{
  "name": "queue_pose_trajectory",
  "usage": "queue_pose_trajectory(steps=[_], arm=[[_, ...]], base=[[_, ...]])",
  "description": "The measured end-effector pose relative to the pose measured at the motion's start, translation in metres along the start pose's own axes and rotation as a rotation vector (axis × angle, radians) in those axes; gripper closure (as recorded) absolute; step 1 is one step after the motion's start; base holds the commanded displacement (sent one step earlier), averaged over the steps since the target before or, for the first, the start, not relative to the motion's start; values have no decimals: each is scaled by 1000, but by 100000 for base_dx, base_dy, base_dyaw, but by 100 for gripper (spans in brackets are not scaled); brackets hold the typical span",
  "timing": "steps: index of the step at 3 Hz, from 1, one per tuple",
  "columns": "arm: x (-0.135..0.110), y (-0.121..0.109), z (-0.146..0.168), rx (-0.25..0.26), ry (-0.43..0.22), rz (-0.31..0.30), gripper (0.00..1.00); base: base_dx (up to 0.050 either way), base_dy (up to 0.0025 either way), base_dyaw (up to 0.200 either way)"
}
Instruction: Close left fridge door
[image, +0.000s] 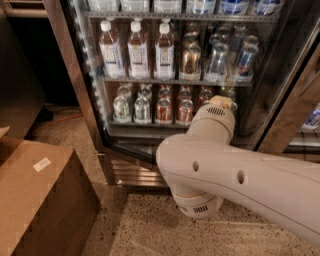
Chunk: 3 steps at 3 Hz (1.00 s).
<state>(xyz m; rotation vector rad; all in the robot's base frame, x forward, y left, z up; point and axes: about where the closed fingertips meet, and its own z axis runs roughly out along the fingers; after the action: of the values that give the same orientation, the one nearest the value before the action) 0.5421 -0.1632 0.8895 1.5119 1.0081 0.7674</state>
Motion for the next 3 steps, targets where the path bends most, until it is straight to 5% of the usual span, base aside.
queue_pose_trajectory(steps=[3], arm=[[-1,15,20,-63,-12,56,100]], base=[[0,0,0]])
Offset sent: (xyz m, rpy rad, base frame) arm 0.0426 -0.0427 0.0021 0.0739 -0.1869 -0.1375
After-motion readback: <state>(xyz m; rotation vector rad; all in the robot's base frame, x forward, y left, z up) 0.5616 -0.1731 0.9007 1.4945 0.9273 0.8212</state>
